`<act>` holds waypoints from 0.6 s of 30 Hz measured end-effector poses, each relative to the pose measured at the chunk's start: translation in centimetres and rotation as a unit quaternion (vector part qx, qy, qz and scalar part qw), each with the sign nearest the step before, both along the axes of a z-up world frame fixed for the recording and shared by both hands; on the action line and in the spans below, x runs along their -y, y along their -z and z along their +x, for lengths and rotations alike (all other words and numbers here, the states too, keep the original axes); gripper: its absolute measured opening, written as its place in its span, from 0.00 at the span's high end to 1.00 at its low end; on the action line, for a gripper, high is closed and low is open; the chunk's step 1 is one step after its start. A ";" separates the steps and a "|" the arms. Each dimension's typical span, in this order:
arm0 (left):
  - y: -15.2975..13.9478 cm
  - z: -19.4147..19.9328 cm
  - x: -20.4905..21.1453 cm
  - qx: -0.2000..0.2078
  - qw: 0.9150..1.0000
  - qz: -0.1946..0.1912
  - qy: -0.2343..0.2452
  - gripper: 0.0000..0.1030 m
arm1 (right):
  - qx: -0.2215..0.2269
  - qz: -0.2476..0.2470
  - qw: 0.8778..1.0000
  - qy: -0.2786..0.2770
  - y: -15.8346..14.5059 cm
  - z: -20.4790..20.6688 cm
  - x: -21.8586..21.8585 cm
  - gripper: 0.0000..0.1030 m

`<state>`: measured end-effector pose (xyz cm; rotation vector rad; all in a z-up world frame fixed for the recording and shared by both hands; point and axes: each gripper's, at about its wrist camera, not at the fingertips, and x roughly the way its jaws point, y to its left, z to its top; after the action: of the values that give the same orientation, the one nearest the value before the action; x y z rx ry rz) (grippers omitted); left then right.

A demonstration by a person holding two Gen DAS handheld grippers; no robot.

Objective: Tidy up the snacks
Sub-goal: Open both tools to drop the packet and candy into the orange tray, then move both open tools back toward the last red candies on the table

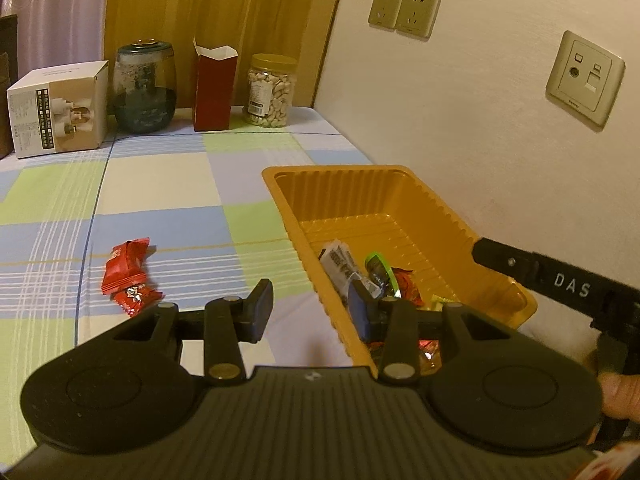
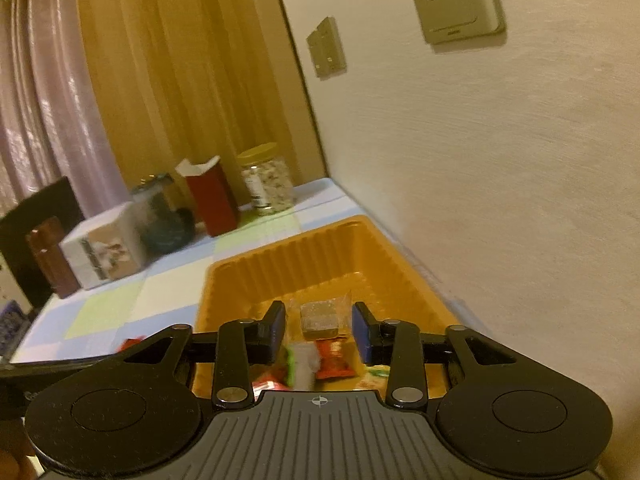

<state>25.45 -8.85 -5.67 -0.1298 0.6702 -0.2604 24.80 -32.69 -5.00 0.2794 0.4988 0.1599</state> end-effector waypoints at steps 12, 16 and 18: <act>0.0 -0.9 -0.8 0.001 1.000 0.006 -0.008 0.64 | 0.011 -0.004 0.999 0.048 -0.2 -0.9 1.2 0.32; -0.2 -1.6 -1.4 0.002 1.000 0.009 -0.011 0.63 | 0.011 -0.006 0.999 0.052 -0.4 -1.5 1.2 0.32; -0.3 -2.1 -1.7 0.003 1.000 0.010 -0.014 0.60 | 0.015 -0.010 0.999 0.050 -0.5 -1.9 1.0 0.32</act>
<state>23.39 -7.15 -5.41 -0.1192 0.6640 -0.2263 22.89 -33.66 -4.50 0.2819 0.4563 0.0614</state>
